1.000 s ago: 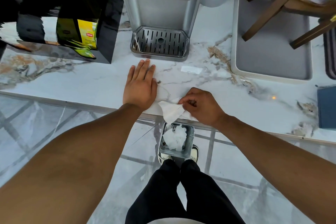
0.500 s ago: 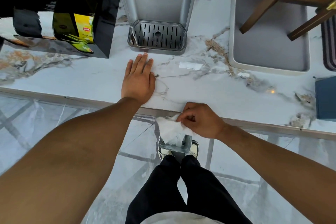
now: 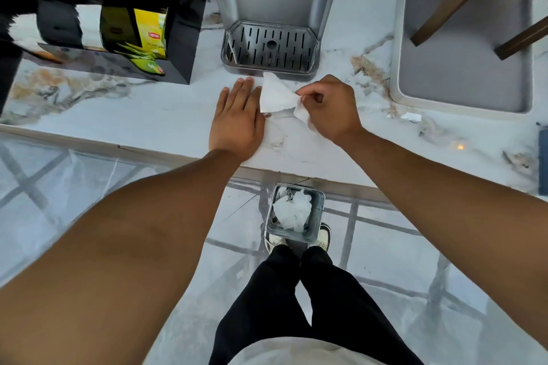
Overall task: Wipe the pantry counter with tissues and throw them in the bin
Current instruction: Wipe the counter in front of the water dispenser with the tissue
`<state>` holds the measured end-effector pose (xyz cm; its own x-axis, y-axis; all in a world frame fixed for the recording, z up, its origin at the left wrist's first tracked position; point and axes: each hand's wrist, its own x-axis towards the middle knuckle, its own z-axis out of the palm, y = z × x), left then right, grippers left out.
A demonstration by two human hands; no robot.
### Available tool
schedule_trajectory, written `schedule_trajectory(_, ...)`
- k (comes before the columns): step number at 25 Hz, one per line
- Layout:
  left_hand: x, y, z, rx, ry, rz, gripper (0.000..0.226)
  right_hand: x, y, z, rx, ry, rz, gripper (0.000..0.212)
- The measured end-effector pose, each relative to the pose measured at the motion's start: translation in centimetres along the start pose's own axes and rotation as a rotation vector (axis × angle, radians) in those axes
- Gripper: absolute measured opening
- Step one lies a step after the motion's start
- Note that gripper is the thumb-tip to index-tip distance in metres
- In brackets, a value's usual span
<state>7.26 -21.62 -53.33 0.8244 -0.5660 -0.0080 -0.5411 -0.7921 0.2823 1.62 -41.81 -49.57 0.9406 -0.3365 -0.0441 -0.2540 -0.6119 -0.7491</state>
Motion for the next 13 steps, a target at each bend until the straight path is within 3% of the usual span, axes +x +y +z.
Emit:
schedule_trajectory(6, 0.0, 0.1, 0.1, -0.018, 0.037, -0.004, 0.057, 1.7, -0.5, 2.1, -0.079, -0.016, -0.047, 0.023)
schedule_trajectory(13, 0.0, -0.5, 0.2, -0.011, 0.001, 0.036, 0.061, -2.2, 0.3, 2.1, -0.038, -0.201, -0.269, 0.021)
